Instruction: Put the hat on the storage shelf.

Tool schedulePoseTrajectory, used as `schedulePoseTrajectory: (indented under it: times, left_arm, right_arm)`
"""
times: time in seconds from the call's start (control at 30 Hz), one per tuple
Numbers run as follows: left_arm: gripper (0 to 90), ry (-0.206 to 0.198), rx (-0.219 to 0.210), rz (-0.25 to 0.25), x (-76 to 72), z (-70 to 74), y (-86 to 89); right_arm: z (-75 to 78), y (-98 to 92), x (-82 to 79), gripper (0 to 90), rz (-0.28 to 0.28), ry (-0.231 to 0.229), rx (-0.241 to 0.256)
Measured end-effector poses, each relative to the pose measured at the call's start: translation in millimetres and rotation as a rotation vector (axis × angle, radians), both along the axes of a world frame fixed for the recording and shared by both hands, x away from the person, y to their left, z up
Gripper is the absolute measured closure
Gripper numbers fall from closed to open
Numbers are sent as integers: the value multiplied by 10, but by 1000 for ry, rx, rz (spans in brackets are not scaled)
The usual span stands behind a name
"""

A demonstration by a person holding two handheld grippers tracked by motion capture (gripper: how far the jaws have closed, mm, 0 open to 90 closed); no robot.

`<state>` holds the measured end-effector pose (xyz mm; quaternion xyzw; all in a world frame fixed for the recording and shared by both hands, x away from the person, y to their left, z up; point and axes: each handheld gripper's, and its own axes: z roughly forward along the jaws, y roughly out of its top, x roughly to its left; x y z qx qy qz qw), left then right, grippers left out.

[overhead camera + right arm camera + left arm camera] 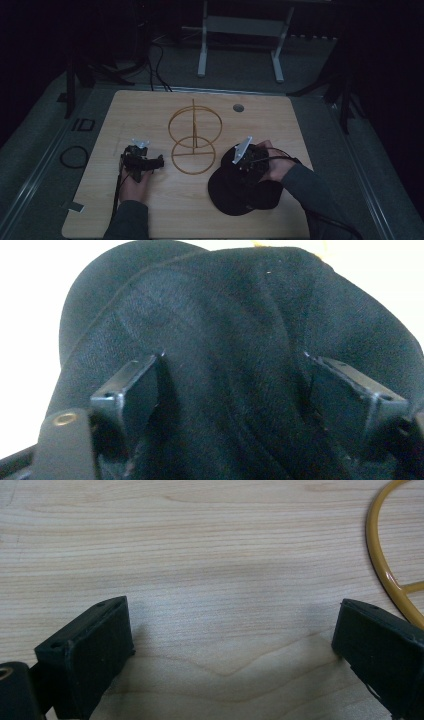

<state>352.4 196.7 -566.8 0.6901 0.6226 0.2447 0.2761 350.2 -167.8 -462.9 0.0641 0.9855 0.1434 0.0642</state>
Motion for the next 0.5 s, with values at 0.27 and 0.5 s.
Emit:
schedulePoseTrajectory:
  times: [0.27,0.5]
  left_arm:
    - [24,0,0,0,0,0,0]
    - [24,0,0,0,0,0,0]
  right_arm:
    - [-92,9,-2,459,19,-42,-94]
    - [-104,14,-6,709,27,-45,-113]
